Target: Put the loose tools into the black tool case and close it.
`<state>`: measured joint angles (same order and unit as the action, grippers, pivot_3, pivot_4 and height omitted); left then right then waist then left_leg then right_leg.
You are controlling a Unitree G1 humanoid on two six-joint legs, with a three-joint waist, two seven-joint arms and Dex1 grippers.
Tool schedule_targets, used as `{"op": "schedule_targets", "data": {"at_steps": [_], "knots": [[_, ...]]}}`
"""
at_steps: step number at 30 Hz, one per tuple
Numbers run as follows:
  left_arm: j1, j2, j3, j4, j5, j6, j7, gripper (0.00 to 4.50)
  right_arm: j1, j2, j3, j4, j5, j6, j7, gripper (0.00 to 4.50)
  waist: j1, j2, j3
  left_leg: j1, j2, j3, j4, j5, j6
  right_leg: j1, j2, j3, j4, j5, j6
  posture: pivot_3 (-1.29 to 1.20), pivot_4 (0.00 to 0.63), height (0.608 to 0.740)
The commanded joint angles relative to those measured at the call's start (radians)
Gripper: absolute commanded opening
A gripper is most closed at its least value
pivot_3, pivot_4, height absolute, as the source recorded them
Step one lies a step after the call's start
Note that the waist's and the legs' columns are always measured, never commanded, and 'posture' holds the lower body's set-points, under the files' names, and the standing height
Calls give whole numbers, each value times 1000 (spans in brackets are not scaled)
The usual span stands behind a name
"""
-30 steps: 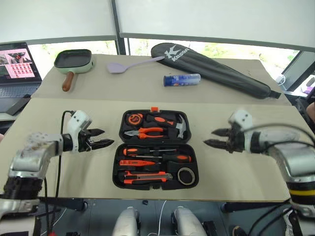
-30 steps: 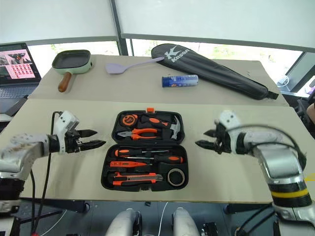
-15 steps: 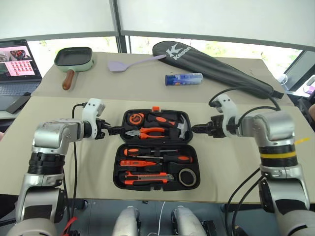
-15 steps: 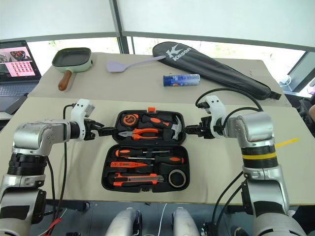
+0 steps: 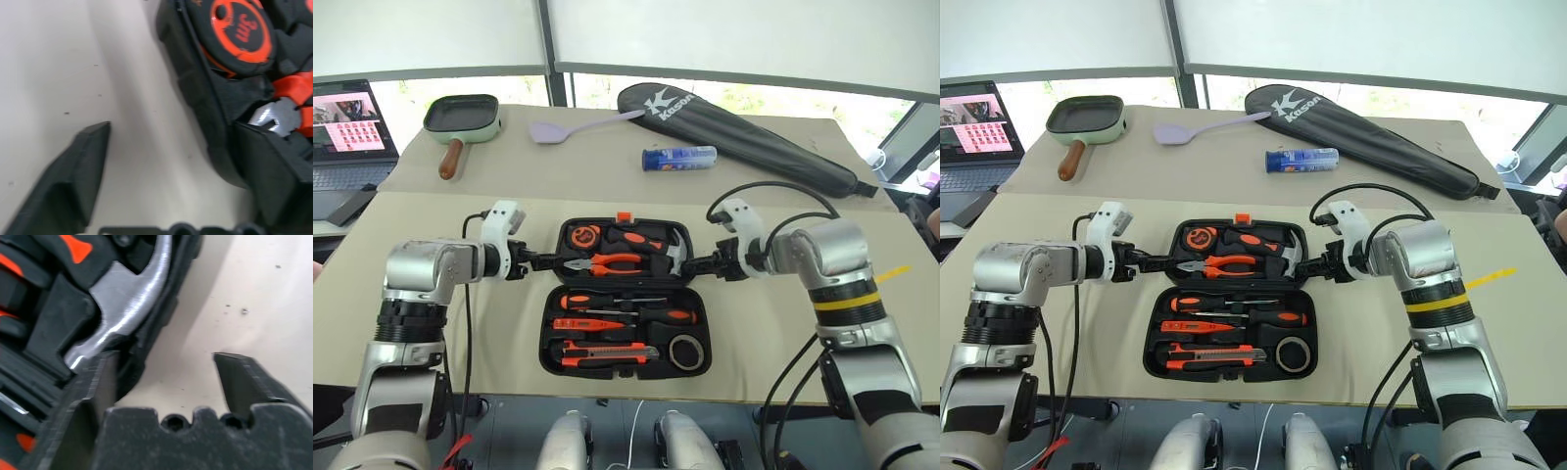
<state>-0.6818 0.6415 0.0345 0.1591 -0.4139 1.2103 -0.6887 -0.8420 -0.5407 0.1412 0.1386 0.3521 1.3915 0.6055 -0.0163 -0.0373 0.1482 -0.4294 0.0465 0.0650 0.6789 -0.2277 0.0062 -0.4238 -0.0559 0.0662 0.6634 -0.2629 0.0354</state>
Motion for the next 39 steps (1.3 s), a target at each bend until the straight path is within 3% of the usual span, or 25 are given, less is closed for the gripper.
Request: {"op": "schedule_targets", "data": {"at_steps": [1, 6, 7, 12, 16, 19, 21, 24, 27, 31, 36, 39], "knots": [[0, 10, -16, -9, 1, 14, 2, 2234, -10, 7, -6, 41, 3, 24, -8, 1678, 0, 0, 0, 1, 0, 0, 0, 0, 0, 1, 0, 0, 0, 0, 0, 0, 150, 740], [1, 9, -22, -1, -13, 3, -5, 378, -36, 58, -43, 109, 17, 27, -31, 7, -1, -1, -1, 6, 0, 0, 0, 0, 0, 5, 0, 0, 0, 0, 0, 0, 150, 740], [1, 7, -20, 2, -13, -10, -5, 17, -54, 77, -74, 140, 18, 27, -46, 0, -2, -1, -1, 7, 0, 0, 0, 0, -1, 5, 0, 0, 1, 0, 0, 0, 150, 740], [-7, -54, 91, 32, -42, -135, 21, 17, -79, 117, -156, 141, 36, -68, -47, 0, -7, -1, -1, 10, 1, 0, 0, 4, -1, 8, 1, 0, 1, 2, -2, 0, 150, 740], [57, -109, 196, -26, -79, -404, -39, 17, 18, 94, -121, -49, 29, -351, 43, 0, -7, 0, 0, 2, 1, 0, -1, 7, -1, 1, 1, 0, 1, 5, -1, 0, 150, 740], [135, -114, 207, -75, -45, -606, -78, 17, 118, 58, -90, -192, -6, -568, 102, 0, -6, -1, 0, -8, 1, -1, -2, 7, -2, -8, 0, 0, 0, 5, -1, 0, 150, 740], [171, -118, 205, -76, -26, -711, -96, 17, 192, 7, -37, -241, -99, -799, 140, 0, -1, -1, 0, -15, 0, -2, -2, 7, -2, -16, -1, 1, 1, 6, 0, 0, 150, 740], [244, -125, 201, -46, 100, -1032, -52, 17, 337, -163, 115, -201, -397, -1488, 165, 0, 7, 0, 0, -17, -1, -1, -2, 7, -2, -16, -2, 0, 0, 6, 1, 0, 150, 740], [340, -113, 176, -47, 162, -1311, -124, 17, 419, -138, 73, -126, -381, -1608, 105, 0, 4, -1, 0, -17, -2, 2, -2, 6, 0, -14, -4, 0, -7, 6, 2, 0, 150, 740], [508, -74, 148, 15, 254, -1648, -178, 17, 481, -139, 62, -28, -484, -1900, 1, 0, -1, -1, 0, -11, -1, 3, -4, 5, 1, -11, -4, 2, -6, 6, 2, 0, 150, 740], [625, -31, 149, 66, 243, -1801, -218, 1791, 519, -161, 55, 89, -551, -2108, -58, 0, 0, -1, 0, 6, 0, 7, -6, 4, 2, 5, -4, 2, -9, 6, 2, 0, 150, 740], [669, 1, 176, 79, 209, -1770, -227, 2879, 544, -192, 54, 149, -571, -2183, -63, 1020, 5, -1, 0, 7, 1, 7, -5, 5, 2, 6, -4, 2, -8, 6, 2, 0, 150, 740]]}}
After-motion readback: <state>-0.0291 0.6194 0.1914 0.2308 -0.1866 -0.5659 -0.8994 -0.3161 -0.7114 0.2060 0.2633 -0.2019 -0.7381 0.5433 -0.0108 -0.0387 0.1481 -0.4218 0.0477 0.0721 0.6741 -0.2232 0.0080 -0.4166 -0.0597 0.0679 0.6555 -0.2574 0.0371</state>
